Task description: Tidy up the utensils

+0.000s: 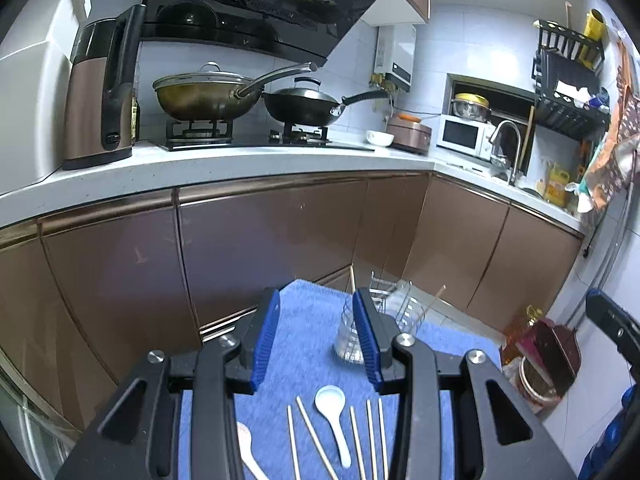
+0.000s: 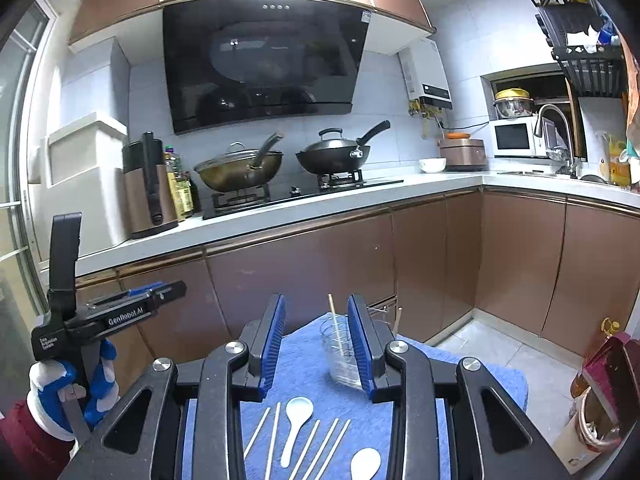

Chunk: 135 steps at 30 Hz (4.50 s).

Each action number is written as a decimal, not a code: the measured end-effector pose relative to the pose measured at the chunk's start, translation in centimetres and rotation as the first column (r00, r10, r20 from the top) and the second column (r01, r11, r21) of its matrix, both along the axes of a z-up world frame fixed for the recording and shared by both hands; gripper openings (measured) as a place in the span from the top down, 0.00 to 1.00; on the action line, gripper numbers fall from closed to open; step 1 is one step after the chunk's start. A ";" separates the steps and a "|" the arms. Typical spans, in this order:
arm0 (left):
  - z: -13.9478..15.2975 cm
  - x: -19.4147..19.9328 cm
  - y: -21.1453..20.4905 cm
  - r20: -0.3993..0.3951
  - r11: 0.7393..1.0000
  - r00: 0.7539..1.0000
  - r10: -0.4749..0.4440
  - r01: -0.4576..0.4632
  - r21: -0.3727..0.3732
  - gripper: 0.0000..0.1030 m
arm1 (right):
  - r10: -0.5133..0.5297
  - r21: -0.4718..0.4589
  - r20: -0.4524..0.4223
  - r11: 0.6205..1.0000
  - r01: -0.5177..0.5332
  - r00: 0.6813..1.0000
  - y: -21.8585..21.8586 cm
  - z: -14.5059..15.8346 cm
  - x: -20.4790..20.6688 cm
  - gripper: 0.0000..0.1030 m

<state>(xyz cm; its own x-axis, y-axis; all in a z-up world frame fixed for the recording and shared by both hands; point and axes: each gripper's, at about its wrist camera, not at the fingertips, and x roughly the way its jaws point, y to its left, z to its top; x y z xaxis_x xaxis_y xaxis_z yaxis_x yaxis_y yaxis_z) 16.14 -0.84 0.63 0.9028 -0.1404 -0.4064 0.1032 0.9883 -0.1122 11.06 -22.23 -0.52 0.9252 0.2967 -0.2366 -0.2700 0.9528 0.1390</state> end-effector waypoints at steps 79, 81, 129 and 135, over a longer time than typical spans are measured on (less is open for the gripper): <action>-27.8 18.1 0.7 -0.782 0.984 0.610 -0.125 -0.026 -0.177 0.87 | 0.078 0.011 -0.728 0.995 -0.102 0.681 1.2 -23.5 19.2 0.86; -28.2 18.4 0.5 -0.789 0.987 0.604 -0.114 -0.022 -0.159 0.89 | 0.075 0.000 -0.749 0.994 -0.114 0.658 1.6 -24.1 20.1 0.86; -22.4 13.3 -2.9 -0.640 0.997 0.766 -0.063 0.023 -0.071 0.95 | 0.090 0.041 -0.666 0.996 -0.084 0.740 1.0 -20.3 15.8 0.94; -20.0 10.8 -2.0 -0.568 0.992 0.816 -0.107 0.049 -0.117 0.95 | 0.106 0.071 -0.595 0.994 -0.080 0.796 1.0 -17.2 12.4 0.94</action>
<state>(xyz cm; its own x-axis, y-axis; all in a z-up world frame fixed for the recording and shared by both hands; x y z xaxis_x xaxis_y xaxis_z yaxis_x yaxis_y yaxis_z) 26.97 -2.88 -19.38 0.4958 -0.2632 -0.8276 0.0680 0.9618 -0.2652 23.42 -21.19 -17.76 0.5715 0.3952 -0.7192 -0.2075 0.9175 0.3393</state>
